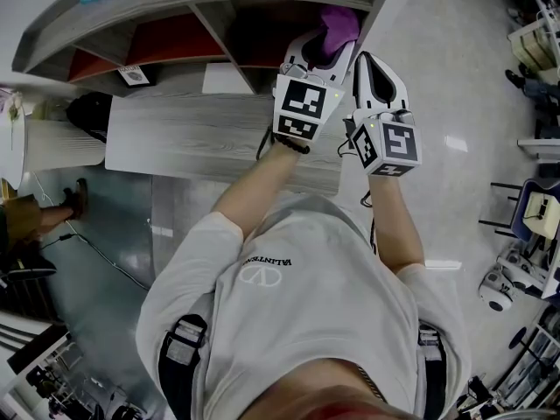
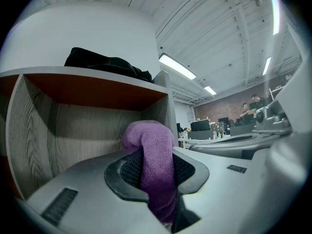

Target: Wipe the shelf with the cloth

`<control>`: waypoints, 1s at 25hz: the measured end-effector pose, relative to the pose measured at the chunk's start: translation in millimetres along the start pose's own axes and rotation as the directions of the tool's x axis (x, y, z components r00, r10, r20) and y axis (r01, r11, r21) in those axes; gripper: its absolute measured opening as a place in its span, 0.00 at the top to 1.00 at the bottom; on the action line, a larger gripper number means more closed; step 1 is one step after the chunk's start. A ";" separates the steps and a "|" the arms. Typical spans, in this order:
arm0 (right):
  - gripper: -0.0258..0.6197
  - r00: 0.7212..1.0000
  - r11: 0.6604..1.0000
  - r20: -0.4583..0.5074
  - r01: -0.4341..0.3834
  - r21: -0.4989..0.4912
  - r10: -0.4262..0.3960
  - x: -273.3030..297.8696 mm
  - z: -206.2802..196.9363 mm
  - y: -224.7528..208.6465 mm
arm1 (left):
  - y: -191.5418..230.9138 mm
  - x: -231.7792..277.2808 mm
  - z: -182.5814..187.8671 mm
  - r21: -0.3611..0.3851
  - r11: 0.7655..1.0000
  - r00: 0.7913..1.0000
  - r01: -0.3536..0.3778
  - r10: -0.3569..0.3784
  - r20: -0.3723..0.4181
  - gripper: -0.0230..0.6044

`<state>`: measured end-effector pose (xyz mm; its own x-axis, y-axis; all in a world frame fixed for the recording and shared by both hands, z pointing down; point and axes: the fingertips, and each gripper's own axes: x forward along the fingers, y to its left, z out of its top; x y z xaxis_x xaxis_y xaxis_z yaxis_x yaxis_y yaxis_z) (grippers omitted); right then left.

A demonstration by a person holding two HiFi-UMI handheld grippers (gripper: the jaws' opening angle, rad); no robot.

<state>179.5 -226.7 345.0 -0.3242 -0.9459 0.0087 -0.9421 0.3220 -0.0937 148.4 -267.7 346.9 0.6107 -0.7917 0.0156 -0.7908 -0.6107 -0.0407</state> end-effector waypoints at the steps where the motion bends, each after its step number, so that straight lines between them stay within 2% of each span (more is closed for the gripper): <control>1: 0.96 1.000 1.000 0.002 0.000 0.001 0.000 -0.5 0.7 0.1 | 0.2 0.0 2.0 -0.001 1.000 1.000 0.000 0.000 0.002 0.80; 25: 0.96 0.999 1.000 0.044 0.008 -0.008 -0.008 0.3 27.9 2.6 | 2.4 0.0 38.7 -0.001 1.000 0.999 0.003 -0.003 0.032 0.80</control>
<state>179.3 -227.3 316.9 -0.3126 -0.9493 -0.0347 -0.9454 0.3144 -0.0857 148.1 -268.7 308.1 0.6144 -0.7889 -0.0161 -0.7887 -0.6135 -0.0396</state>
